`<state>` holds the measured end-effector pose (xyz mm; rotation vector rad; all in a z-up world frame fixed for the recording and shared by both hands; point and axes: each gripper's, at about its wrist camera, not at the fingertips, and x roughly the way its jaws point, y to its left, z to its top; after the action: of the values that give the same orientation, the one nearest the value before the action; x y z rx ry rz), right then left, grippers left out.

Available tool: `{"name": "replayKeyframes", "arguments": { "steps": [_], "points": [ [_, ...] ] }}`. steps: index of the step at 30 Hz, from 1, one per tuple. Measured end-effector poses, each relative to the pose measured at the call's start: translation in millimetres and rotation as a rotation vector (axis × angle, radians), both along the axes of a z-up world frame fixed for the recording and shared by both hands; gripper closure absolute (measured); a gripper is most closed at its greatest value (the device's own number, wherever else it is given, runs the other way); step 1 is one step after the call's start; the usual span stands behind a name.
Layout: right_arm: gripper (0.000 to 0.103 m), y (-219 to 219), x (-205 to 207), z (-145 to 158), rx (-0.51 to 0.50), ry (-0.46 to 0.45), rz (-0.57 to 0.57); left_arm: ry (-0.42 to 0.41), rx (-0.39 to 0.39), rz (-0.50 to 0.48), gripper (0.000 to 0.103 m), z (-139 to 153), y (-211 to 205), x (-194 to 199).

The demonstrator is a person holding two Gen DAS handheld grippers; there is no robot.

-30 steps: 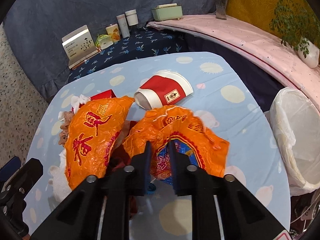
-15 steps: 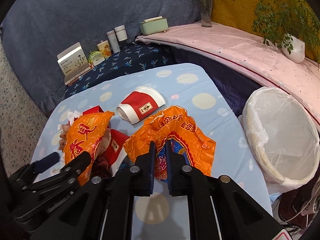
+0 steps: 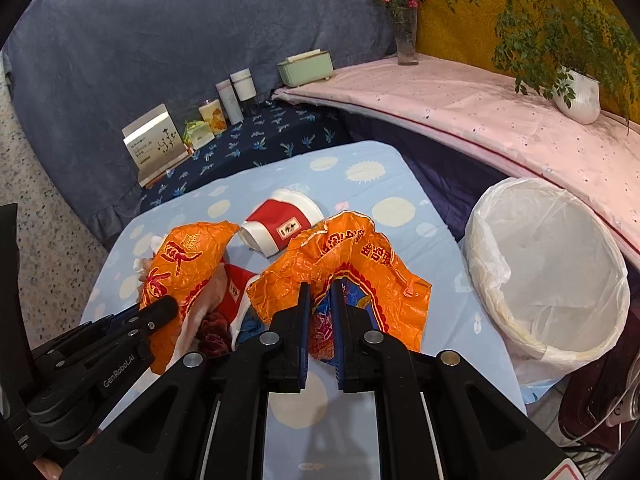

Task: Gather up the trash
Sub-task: 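Carry both orange bags over the white wastebasket with both grippers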

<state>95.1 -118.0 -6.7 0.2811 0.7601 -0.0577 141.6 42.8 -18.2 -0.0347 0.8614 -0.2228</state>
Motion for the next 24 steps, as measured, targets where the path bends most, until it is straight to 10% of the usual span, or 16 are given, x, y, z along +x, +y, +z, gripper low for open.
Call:
{"name": "replayKeyframes", "arguments": {
  "steps": [24],
  "points": [
    [0.094, -147, -64, 10, 0.005, -0.057, -0.284, -0.082, -0.034, -0.316, 0.086, 32, -166, -34]
  ]
}}
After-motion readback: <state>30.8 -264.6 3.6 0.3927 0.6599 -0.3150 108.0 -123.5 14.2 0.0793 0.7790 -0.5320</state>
